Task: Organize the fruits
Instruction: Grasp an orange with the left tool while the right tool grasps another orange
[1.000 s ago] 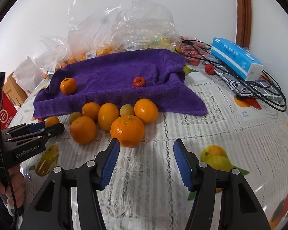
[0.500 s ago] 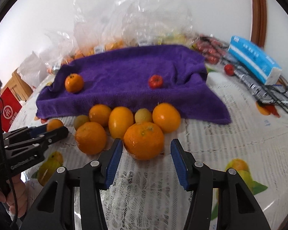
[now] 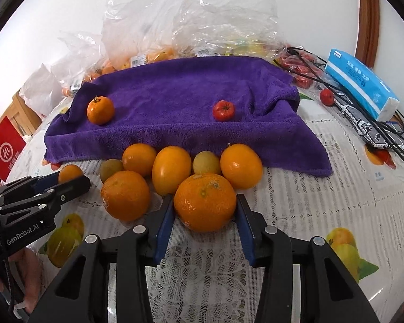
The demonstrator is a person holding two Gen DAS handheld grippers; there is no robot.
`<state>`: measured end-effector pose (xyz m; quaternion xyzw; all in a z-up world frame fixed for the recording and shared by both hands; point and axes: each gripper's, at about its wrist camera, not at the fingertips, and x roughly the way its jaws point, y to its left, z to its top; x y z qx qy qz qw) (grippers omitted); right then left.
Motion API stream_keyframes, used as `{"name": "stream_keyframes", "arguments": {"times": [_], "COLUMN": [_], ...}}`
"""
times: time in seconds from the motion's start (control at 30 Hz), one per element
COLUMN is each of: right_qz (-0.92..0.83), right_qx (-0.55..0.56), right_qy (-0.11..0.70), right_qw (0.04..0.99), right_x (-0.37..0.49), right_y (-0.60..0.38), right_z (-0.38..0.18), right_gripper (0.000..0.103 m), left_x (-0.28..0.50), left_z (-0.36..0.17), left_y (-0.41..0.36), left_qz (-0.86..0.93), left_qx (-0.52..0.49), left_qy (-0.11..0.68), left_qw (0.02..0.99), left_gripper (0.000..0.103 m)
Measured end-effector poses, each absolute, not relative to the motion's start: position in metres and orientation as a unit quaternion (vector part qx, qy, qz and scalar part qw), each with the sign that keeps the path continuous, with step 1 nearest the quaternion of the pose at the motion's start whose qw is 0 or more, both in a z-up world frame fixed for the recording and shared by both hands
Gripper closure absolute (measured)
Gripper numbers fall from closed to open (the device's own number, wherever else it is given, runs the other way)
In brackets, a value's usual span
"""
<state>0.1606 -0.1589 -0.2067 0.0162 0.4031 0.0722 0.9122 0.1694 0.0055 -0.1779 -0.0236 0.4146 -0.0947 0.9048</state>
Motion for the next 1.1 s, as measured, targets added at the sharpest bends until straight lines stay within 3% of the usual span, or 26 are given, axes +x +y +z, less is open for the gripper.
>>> {"name": "stream_keyframes", "arguments": {"times": [0.73, 1.1], "right_qz": [0.080, 0.075], "right_qx": [0.060, 0.037], "right_qy": [0.386, 0.329], "right_qw": [0.917, 0.941], "right_x": [0.136, 0.126], "right_y": [-0.176, -0.177], "right_z": [-0.200, -0.147], "right_gripper": [0.059, 0.059], "left_x": [0.154, 0.146], "left_z": [-0.168, -0.134], "left_y": [0.014, 0.029], "left_qz": [-0.114, -0.097], "left_qx": [-0.046, -0.055], "left_qy": [0.388, 0.362], "left_qw": [0.914, 0.925], "left_gripper": [0.069, 0.069]}}
